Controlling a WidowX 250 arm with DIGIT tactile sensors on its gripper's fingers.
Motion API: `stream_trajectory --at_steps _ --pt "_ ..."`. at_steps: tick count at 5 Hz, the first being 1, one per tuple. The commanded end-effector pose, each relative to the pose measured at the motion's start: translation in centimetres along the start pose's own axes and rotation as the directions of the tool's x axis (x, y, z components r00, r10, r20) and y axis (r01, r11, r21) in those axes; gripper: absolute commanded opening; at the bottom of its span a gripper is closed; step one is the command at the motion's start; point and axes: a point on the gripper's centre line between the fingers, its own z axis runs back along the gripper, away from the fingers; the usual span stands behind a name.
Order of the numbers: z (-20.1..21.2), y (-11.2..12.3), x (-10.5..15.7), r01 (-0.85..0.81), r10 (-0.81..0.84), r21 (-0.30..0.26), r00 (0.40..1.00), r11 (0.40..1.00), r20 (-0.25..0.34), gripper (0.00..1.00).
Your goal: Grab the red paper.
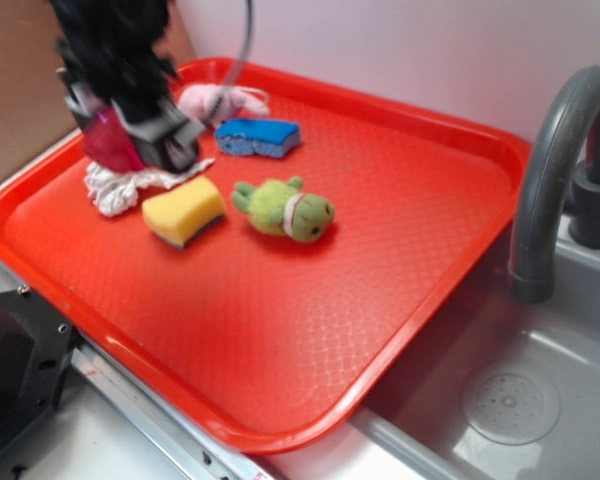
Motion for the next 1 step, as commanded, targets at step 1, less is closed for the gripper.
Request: stream_trajectory --at_steps 1 --pt "3.37 2.04 1.24 0.047 -0.048 0.014 0.999 0.999 0.017 0.00"
